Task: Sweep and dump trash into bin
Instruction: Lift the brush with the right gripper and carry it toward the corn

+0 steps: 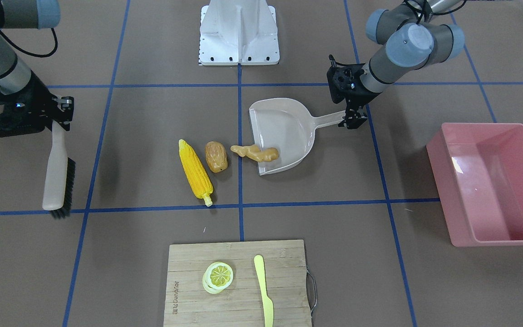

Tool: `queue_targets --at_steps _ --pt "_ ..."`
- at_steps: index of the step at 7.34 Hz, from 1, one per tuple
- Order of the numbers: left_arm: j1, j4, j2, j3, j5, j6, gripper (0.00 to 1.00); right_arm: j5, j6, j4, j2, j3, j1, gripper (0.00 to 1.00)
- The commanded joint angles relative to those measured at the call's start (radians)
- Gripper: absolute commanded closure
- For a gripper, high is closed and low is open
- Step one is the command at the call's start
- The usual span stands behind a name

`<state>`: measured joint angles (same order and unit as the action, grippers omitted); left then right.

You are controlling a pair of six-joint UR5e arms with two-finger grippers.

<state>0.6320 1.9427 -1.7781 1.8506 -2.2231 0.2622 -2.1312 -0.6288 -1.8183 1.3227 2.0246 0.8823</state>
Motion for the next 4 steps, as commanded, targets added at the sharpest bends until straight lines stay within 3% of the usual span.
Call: queue_targets --at_steps 1,4 --pt "0.0 0.022 0.012 0.002 0.0 -0.009 0.07 0.083 0.004 -0.154 -0.129 -0.003 -0.15 1.0" --pt "0.0 0.036 0.008 0.002 0.003 -0.079 0.11 0.183 -0.092 -0.204 -0.203 -0.045 -0.295 1.0"
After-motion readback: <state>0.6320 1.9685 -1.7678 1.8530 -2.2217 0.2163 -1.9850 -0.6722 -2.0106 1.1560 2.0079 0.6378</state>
